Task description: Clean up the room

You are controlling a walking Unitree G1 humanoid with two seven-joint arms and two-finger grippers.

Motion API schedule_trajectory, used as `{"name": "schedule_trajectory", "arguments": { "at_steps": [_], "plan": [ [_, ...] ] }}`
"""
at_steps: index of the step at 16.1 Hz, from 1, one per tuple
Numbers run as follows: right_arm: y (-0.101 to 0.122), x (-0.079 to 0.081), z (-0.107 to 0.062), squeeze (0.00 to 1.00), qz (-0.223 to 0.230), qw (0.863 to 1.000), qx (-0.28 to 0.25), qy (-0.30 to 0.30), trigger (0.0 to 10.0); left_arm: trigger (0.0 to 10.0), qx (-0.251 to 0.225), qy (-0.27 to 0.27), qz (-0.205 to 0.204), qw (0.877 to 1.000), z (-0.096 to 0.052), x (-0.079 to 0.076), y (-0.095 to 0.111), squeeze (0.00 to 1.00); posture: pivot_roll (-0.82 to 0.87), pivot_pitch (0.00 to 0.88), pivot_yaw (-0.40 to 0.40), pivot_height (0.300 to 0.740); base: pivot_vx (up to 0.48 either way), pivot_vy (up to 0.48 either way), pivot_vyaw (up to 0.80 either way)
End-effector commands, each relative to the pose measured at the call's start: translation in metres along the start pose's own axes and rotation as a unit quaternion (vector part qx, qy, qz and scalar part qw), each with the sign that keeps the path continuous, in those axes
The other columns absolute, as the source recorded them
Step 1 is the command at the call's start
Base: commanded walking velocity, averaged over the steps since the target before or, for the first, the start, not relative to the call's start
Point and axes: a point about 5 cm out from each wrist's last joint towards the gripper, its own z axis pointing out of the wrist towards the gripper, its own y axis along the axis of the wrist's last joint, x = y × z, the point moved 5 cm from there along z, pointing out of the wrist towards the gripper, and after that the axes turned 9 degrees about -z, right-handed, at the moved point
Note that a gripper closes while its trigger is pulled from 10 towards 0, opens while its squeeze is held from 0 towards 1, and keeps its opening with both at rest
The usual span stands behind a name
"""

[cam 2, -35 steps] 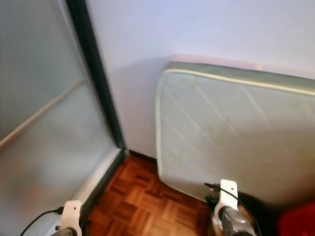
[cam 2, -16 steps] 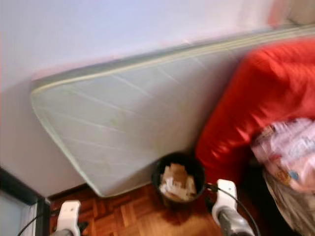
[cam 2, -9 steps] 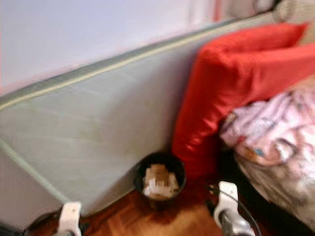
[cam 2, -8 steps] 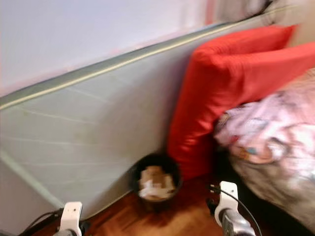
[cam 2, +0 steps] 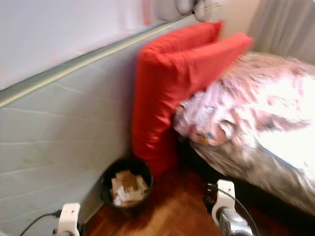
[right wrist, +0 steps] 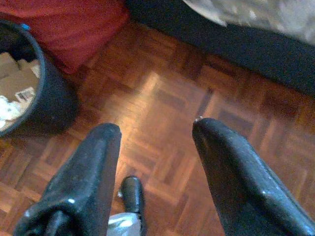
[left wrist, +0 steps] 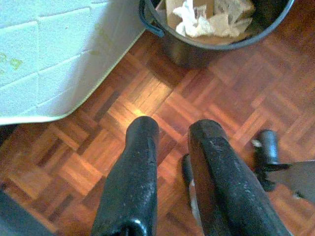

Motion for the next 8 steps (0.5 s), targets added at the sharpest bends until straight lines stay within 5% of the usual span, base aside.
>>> {"name": "schedule_trajectory", "arguments": {
  "at_steps": [1,4,7,8],
  "plan": [
    [-0.003,-0.002,-0.001,0.00,-0.005,1.000,0.005,-0.002,10.0,10.0,0.003,-0.001,0.014,1.000,0.000,0.000,0.000,0.00,-0.03,0.000,0.046,0.740,0.000,0.000,-0.79],
    [0.009,-0.007,-0.001,0.00,-0.006,0.999,-0.039,-0.026,10.0,10.0,0.003,0.000,0.014,1.000,0.000,0.000,0.000,0.00,-0.03,0.000,0.048,0.740,0.000,0.000,-0.26],
    [0.040,-0.011,-0.006,0.00,-0.106,0.984,-0.128,-0.057,10.0,10.0,0.000,0.002,0.015,1.000,0.000,0.001,0.002,0.00,-0.03,0.000,0.046,0.740,0.000,0.000,0.00],
    [0.045,-0.011,-0.008,0.00,-0.084,0.983,-0.152,-0.061,10.0,10.0,0.000,0.003,0.015,1.000,0.000,0.002,0.002,0.00,-0.04,0.000,0.048,0.740,0.000,0.000,0.00]
  ]
}}
